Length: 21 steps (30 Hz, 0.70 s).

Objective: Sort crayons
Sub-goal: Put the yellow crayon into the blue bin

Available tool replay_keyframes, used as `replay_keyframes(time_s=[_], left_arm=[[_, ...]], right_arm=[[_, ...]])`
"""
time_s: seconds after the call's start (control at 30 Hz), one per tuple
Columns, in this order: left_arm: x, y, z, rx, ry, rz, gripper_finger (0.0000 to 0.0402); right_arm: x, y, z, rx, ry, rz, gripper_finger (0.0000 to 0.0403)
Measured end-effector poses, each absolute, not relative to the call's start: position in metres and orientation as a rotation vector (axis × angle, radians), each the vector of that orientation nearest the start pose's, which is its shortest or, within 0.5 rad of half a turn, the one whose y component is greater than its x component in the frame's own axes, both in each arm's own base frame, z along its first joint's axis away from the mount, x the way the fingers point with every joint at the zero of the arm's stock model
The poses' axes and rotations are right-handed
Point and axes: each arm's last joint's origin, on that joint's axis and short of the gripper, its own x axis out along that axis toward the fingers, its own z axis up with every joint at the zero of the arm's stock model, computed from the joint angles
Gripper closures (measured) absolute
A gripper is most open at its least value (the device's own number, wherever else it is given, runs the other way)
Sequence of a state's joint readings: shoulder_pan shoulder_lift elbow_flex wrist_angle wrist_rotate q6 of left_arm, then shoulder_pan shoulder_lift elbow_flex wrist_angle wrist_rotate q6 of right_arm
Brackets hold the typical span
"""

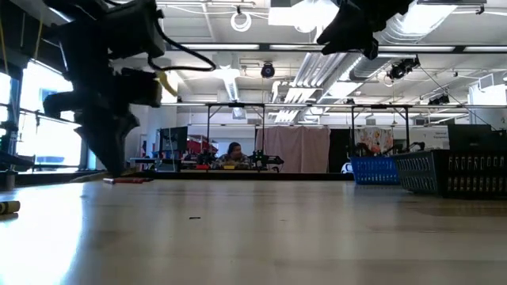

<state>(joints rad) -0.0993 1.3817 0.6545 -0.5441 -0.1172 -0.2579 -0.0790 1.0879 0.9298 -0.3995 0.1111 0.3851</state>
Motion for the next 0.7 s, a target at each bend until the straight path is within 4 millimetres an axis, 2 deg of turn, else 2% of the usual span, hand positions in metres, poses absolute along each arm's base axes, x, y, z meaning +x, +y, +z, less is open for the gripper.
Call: replay_keyframes(time_s=[0.07,0.23,0.37,0.53,0.7], left_arm=[[0.229,-0.016,0.159,-0.074,1.197,0.173,0.0398],[0.264,0.001,0.194,-0.008,0.879,0.266,0.0399],[0.289,0.017,0.236,0.017,0.577,0.370,0.0400],[0.304,0.028,0.273,0.029,0.298,0.443,0.0401],[0.307,0.029,0.287,0.011,0.151,0.439,0.0401]], right_arm=[[0.227,-0.022,0.306,0.362,0.534,-0.301,0.0290],[0.227,-0.023,0.300,0.324,0.578,-0.336,0.0290],[0.227,-0.024,0.298,0.291,0.580,-0.343,0.0290],[0.232,-0.026,0.305,0.216,0.494,-0.345,0.0290],[0.247,-0.027,0.309,0.163,0.398,-0.322,0.0290]])
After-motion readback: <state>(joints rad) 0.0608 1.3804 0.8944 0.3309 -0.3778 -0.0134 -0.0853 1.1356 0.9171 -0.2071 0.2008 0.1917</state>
